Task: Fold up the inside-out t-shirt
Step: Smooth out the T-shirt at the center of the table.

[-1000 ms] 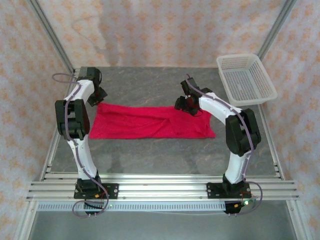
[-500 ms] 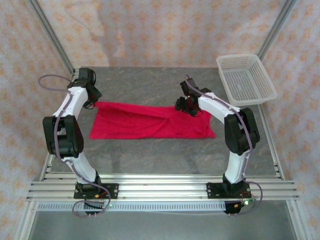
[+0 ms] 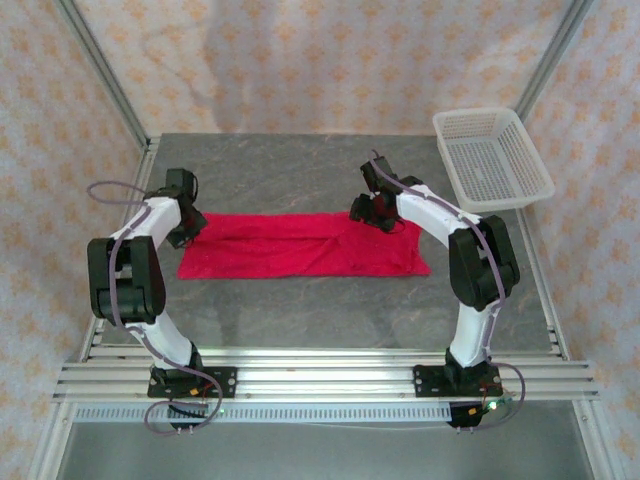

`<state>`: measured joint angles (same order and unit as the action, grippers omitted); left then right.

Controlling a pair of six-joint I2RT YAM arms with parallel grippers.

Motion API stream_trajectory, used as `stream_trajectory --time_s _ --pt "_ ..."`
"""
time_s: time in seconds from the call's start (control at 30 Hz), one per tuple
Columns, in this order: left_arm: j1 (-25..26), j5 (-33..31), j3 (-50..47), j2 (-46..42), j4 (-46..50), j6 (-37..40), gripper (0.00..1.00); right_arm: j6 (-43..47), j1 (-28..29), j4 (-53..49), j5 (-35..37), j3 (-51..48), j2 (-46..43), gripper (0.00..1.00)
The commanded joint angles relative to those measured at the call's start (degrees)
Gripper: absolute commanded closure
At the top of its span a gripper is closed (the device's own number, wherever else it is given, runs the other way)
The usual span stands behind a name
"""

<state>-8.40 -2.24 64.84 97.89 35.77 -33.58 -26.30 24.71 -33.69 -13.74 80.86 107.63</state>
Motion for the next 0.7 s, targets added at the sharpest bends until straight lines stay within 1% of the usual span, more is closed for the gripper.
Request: stream_trajectory --time_s 0.0,0.03,0.07,0.13,0.17,0.2,0.23,0.27,0.3,0.33,0.4,0.47,0.5,0.53,0.6,0.67 --pt "-0.7 -4.9 -2.2 -0.9 -1.5 -1.6 1.00 -0.7 -0.1 -1.3 1.3 0.4 -2.4 0.42" --pt "-0.6 -6.2 -2.1 -0.9 -0.9 -1.6 0.99 -0.9 0.0 -1.3 1.1 0.7 -2.5 0.42" --pt "-0.7 -7.7 -1.7 -1.1 -0.1 -1.4 0.89 -1.0 0.1 -1.4 0.9 1.2 -2.6 0.42" --pt "-0.4 -12.0 0.5 -1.9 2.5 -1.4 0.54 -1.4 0.4 -1.7 0.7 2.1 -3.0 0.42" --pt "0.6 -15.0 2.1 -2.9 3.9 -1.4 0.44 -1.6 0.5 -1.9 0.5 2.7 -3.2 0.42" --pt "2.3 -18.0 3.6 -4.0 4.9 -1.3 0.40 -1.8 0.8 -1.9 0.5 3.2 -3.4 0.41" --pt "4.1 -20.3 4.9 -5.0 5.5 -1.2 0.39 -2.0 1.0 -1.7 0.5 3.5 -3.5 0.41" --pt "7.0 -21.9 6.4 -6.1 5.9 -1.3 0.39 -2.4 1.3 -1.3 0.5 3.8 -3.5 0.41" --pt "9.7 -21.4 7.5 -6.7 5.6 -1.8 0.39 -2.9 1.5 -0.7 0.4 3.8 -3.3 0.41" --pt "11.7 -18.0 7.8 -6.9 4.3 -2.2 0.40 -3.6 1.6 -0.2 0.1 3.8 -2.9 0.41" --pt "14.9 -2.8 6.3 -5.7 -3.4 -5.9 0.42 -5.6 1.6 2.0 -1.2 3.0 -2.1 0.41" --pt "17.0 8.8 4.9 -2.1 -10.7 -10.3 0.44 -7.8 1.6 4.6 -2.7 1.8 -1.2 0.41" --pt "17.4 12.6 4.9 0.5 -12.8 -11.7 0.45 -8.6 1.6 6.4 -3.7 1.1 -0.7 0.41" --pt "17.3 14.3 5.3 2.8 -13.2 -12.7 0.46 -9.3 1.6 7.4 -3.8 0.6 -0.1 0.41" --pt "16.3 14.9 6.2 7.5 -12.0 -12.5 0.48 -10.1 1.2 8.6 -4.4 0.3 1.7 0.41" --pt "13.8 15.7 4.7 9.7 -12.0 -12.2 0.49 -11.0 0.4 8.5 -4.3 -0.4 3.5 0.42"
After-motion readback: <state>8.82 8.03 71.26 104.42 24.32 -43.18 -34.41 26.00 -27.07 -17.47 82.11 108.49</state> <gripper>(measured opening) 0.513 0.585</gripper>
